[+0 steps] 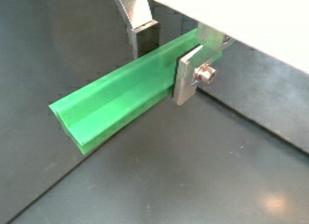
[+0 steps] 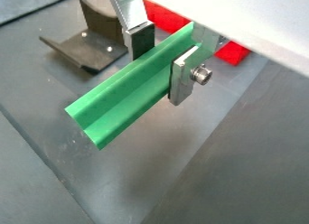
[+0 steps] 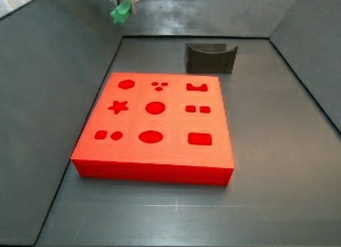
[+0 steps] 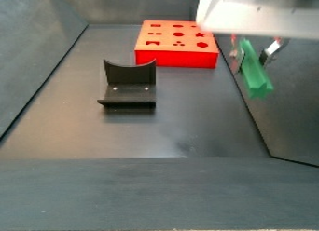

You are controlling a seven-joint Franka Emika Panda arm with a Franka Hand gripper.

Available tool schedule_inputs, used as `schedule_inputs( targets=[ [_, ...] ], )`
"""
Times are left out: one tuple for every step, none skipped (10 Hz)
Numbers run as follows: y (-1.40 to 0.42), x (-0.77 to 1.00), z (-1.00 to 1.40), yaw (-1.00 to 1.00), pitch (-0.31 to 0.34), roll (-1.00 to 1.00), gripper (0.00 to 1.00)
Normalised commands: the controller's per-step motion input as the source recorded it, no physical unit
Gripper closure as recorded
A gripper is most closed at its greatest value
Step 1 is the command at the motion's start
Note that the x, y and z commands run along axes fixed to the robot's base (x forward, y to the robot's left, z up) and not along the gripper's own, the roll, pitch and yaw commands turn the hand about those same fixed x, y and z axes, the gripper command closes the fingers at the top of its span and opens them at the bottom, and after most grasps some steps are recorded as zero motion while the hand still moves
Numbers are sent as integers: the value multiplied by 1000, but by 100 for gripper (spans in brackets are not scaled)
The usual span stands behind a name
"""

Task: Pick up the star object. Move up. Place the star object on the fixture. Regrasp the star object. Move to above the board. Insert the star object.
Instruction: Place the star object on the fixture.

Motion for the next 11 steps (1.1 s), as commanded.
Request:
schedule_inputs(
  targets=[
    [12, -41, 939, -12, 66, 102, 100],
    [12, -37, 854, -7, 70, 106, 100],
    [12, -28, 684, 6, 78, 112, 100],
    [11, -20, 555, 13, 83, 108, 100],
    [12, -13, 422, 16, 88, 101, 100],
    [13, -13, 238, 19, 95, 103, 100],
    [-367, 1000, 96, -1, 54, -293, 100],
    [-365, 1000, 68, 4, 60, -294, 100],
    [-324, 1000, 65, 7, 74, -281, 100],
    [-302, 1000, 61, 1, 89, -258, 100],
    [-282, 1000, 56, -10, 101, -218, 100]
  ],
)
